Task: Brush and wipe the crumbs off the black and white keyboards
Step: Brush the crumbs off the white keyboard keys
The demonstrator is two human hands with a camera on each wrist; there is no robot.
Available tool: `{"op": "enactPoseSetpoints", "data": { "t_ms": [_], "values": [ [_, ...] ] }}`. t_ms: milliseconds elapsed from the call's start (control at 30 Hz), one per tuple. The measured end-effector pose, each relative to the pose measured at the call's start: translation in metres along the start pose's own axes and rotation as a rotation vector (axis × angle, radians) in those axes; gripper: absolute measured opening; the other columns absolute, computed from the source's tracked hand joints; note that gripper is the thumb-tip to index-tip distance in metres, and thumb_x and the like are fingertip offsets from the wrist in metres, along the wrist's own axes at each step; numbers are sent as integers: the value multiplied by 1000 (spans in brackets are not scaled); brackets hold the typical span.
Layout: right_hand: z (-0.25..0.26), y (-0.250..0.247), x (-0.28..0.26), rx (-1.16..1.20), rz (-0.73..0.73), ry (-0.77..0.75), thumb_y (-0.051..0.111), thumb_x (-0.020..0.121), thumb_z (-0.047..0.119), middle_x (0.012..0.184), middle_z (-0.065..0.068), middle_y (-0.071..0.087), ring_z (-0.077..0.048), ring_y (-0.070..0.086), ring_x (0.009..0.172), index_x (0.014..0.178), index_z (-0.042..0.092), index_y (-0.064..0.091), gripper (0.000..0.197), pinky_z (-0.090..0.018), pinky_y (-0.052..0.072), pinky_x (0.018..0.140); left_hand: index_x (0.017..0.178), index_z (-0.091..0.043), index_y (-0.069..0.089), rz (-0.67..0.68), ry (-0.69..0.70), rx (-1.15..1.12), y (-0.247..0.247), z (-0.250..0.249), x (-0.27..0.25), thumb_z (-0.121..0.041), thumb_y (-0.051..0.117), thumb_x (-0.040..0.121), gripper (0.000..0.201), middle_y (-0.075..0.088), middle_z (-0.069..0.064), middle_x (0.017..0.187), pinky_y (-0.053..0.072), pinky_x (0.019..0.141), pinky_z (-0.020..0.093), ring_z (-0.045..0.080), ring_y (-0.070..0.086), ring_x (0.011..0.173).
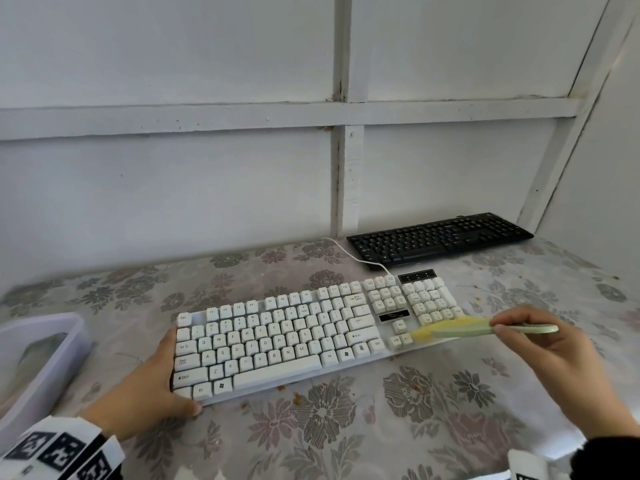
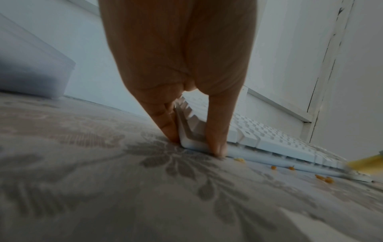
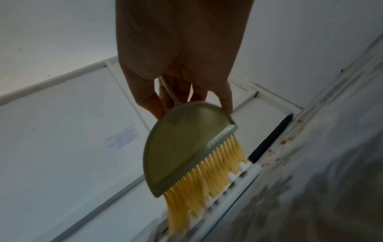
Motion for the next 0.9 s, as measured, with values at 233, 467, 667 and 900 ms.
{"op": "enactPoseSetpoints", "data": {
  "t_ms": [233,467,667,900],
  "values": [
    [-18,-40,10,-57,-134,98,73,70,51,76,-7,67,-12,53,62,83,26,70,28,-5,39,49,142,-36,3,7,1,7,0,-1,-1,-37,77,35,129,48,-13,127,43,102,36,9,52,113],
    [-8,-11,-6,70,4,35,67,77,0,74,-8,67,-12,59,66,78,16,69,16,-9,45,56,144,-31,7,7,27,-24,0,-1,-1,-35,78,33,132,49,-15,126,43,98,30,7,52,113],
    [-11,-12,-2,-108,-70,-14,69,81,13,82,13,67,-6,60,77,80,32,66,19,-8,41,61,142,-32,5,11,24,23,1,-2,-1,-38,75,34,129,48,-16,125,43,92,24,5,52,110],
    [-23,-57,-6,-301,-247,-130,68,80,14,88,-2,64,-13,59,76,79,39,62,25,-15,47,67,142,-35,4,20,30,28,2,2,3,-36,77,36,129,50,-16,125,45,96,28,6,54,110]
  ]
}}
Point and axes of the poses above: each hand's wrist, its own x-axis towards the middle knuckle, its own y-axis out of the palm, z = x × y, the point moved 4 cm from there along x, towards the middle knuckle
